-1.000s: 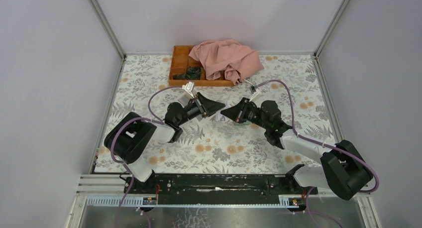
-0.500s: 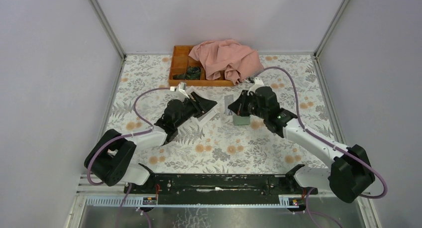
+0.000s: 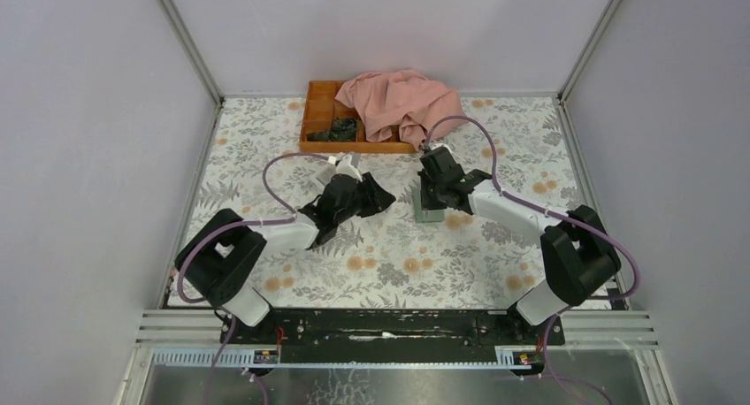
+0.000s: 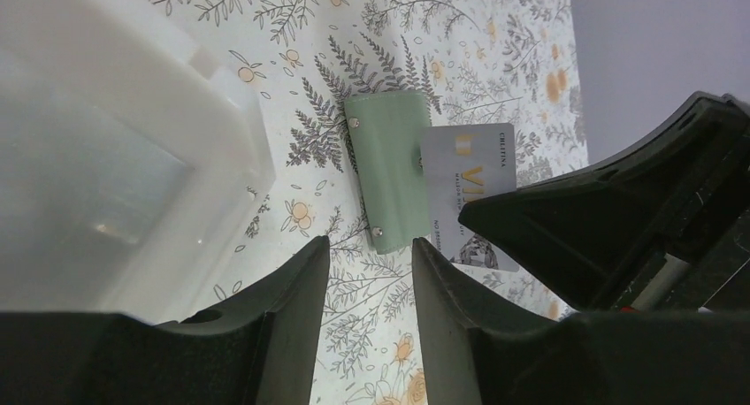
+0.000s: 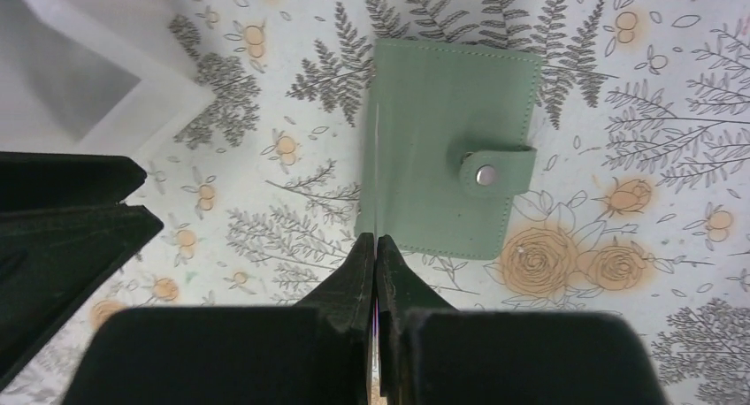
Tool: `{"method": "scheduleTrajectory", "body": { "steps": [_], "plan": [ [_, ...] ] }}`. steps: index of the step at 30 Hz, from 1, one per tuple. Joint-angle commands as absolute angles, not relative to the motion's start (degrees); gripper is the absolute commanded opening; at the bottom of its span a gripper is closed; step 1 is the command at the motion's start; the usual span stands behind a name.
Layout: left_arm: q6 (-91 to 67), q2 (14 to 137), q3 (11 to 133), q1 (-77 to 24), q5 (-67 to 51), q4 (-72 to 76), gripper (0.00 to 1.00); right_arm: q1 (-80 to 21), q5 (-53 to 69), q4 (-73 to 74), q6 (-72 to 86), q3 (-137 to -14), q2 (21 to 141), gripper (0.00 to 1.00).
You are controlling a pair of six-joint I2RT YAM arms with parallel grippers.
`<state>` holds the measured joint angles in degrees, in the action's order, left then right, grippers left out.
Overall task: Put the credit cards into the card holder
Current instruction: Open the card holder at the center of the board.
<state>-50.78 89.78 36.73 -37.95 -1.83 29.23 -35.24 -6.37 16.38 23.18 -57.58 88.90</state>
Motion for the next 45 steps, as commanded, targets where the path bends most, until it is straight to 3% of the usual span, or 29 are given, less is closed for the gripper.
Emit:
{"method": "scheduleTrajectory", "body": {
  "steps": [1,17,45],
  "plan": [
    [-47.0,93.0,40.9,-39.2,0.5,26.2,0.46,-36.2,-12.1,20.6,20.1,-63.0,91.5,0.00],
    [-44.0,101.5,48.9,-41.9,0.9,21.0,0.45,-36.3,-16.6,26.9,18.6,-69.6,99.8,0.00],
    [-43.1,104.6,50.5,-43.4,2.1,18.9,0.44,-34.4,-22.6,29.0,17.9,-68.9,97.5,0.00]
  ]
}}
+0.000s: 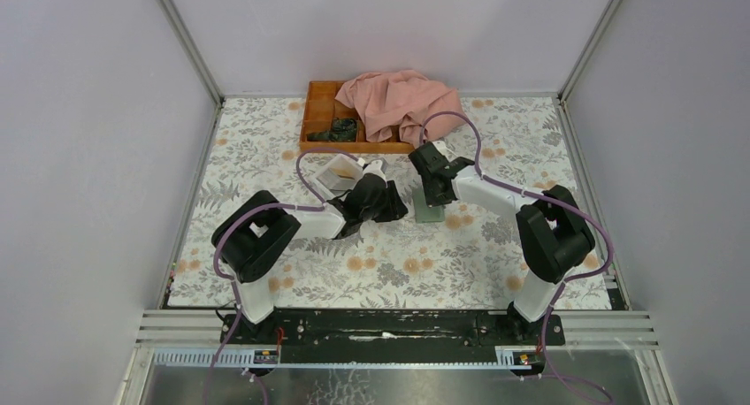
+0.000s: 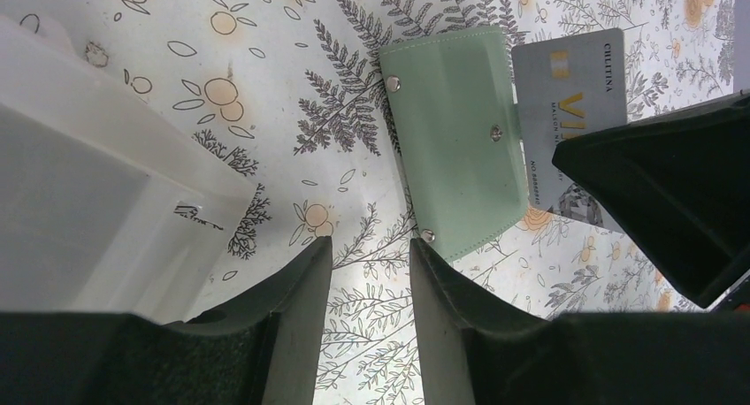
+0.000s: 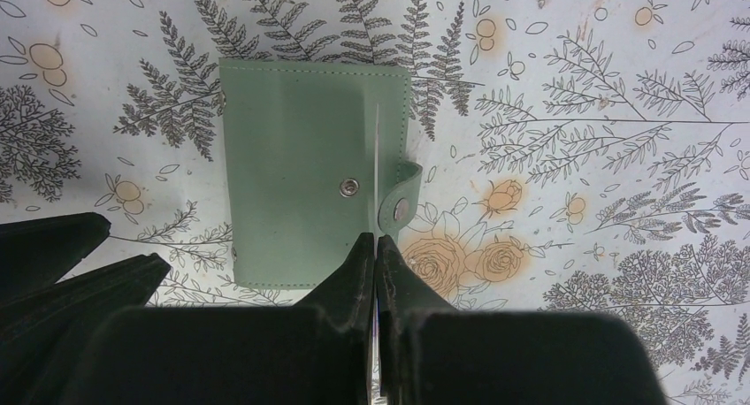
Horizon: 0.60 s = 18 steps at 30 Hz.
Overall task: Put the credit cards into the card holder
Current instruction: Open the card holder at the center of the board.
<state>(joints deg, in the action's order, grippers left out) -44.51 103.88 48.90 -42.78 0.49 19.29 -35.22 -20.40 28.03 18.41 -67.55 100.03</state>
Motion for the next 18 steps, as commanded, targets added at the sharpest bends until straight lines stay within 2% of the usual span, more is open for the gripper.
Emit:
{"method": "scheduleTrajectory", "body": {
  "steps": [1,18],
  "plan": [
    [-43.1,104.7,50.5,-43.4,2.0,18.9,0.44,-34.3,-22.5,28.9,18.0,-68.8,97.4,0.00],
    [-42.4,105.9,51.6,-43.8,2.1,17.7,0.44,-30.0,-18.2,26.2,17.5,-65.2,95.8,0.00]
  ]
}}
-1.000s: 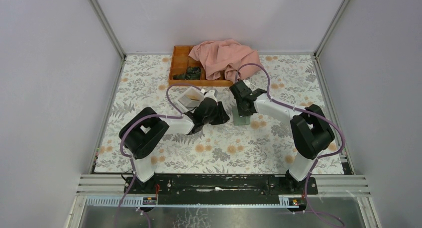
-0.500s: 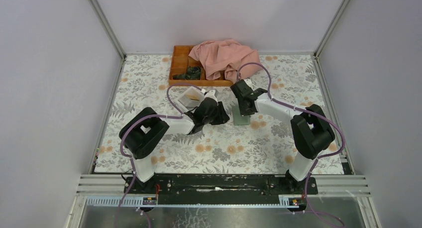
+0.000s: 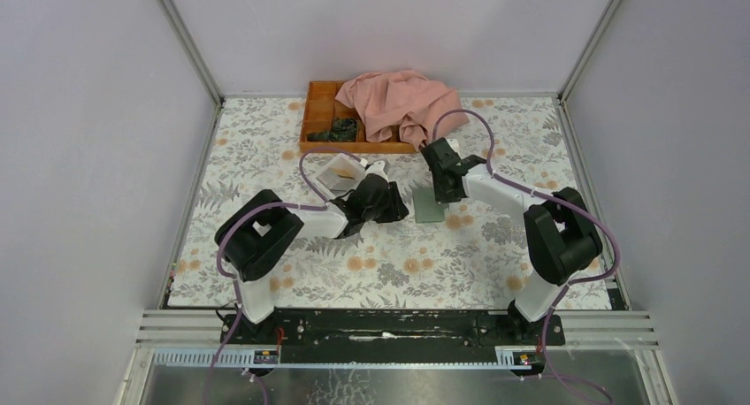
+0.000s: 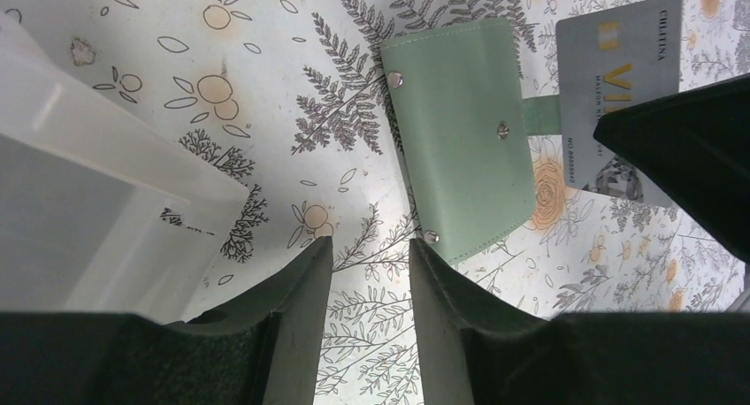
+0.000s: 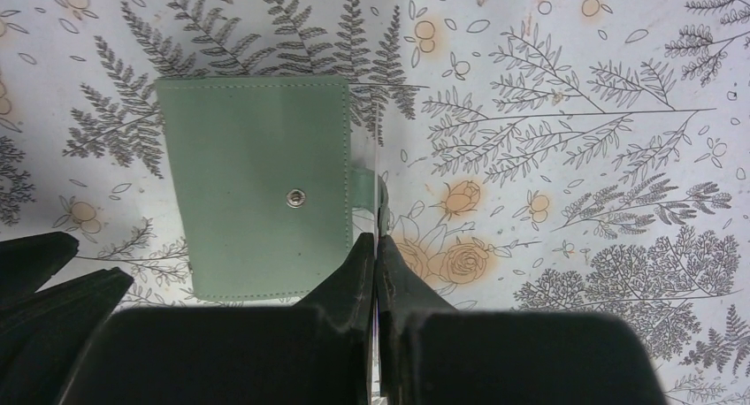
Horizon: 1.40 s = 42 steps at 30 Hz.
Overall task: Put the credit cards into the card holder
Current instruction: Open the card holder at the center of the board.
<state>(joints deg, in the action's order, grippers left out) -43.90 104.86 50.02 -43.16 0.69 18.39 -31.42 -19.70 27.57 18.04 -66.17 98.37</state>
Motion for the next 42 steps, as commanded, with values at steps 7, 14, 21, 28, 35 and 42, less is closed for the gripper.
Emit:
{"method": "scheduleTrajectory", "body": {
  "steps": [7,14,21,28,35,42],
  "plan": [
    [-42.3,106.4,52.2,-44.0,2.1,17.4,0.44,-27.8,-13.0,23.7,17.9,-63.1,95.7,0.00],
    [-42.0,107.2,52.7,-44.1,2.0,17.0,0.44,-25.7,-8.3,21.2,18.6,-61.8,96.1,0.00],
    [-41.8,108.3,53.4,-44.1,1.8,16.6,0.44,-23.3,-3.1,18.8,19.5,-60.0,96.0,0.00],
    [-41.7,109.1,53.4,-44.0,1.8,16.4,0.44,-21.5,-0.4,17.5,20.0,-58.5,95.5,0.00],
    [-41.1,109.9,54.1,-44.1,1.8,15.6,0.44,-19.7,2.8,15.8,20.8,-56.9,93.7,0.00],
    [-40.4,111.2,54.7,-44.1,1.7,14.4,0.44,-18.1,5.9,14.2,21.3,-55.7,93.1,0.00]
  ]
}}
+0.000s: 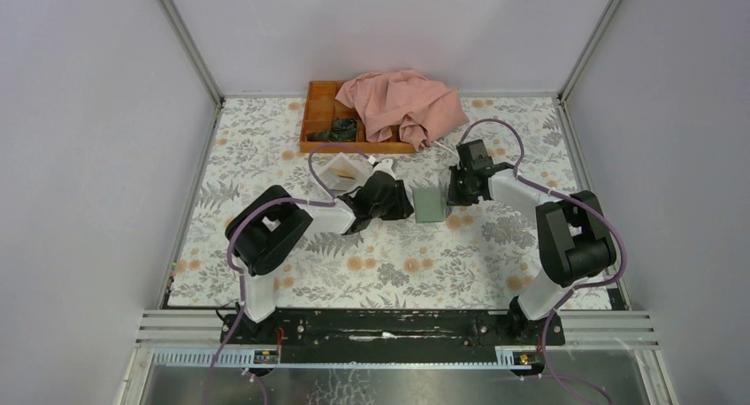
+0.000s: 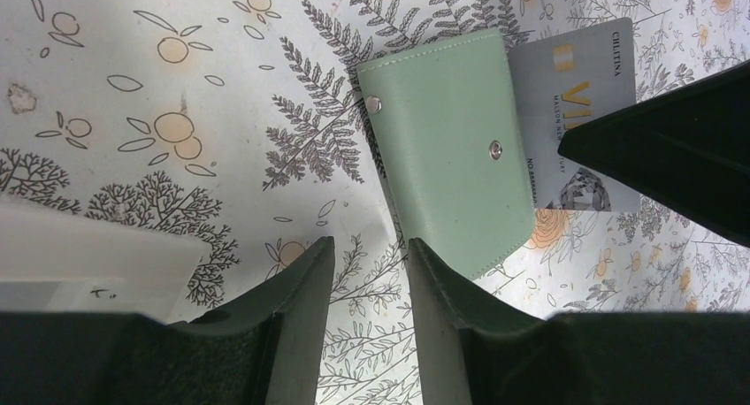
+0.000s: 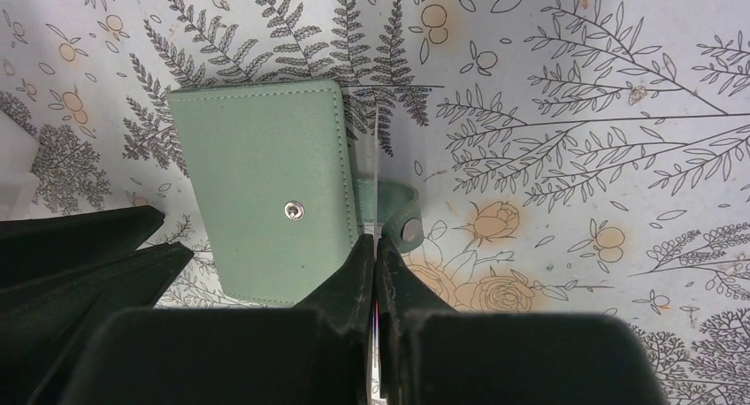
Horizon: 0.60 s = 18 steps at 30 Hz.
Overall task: Put the credit cards into the card holder
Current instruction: Open the card holder at the center of the board.
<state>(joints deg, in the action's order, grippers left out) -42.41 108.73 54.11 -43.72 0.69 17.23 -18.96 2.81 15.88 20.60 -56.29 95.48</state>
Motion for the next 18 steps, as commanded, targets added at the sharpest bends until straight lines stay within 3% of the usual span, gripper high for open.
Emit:
{"method": "scheduleTrajectory", "body": {
  "steps": [1,18],
  "plan": [
    [-40.3,111.2,54.8,-44.0,1.8,14.3,0.44,-17.9,6.2,14.0,21.4,-55.5,93.0,0.00],
    [-40.3,112.8,53.8,-44.1,2.2,14.5,0.44,-15.0,11.1,10.4,21.9,-52.2,91.0,0.00]
  ]
}}
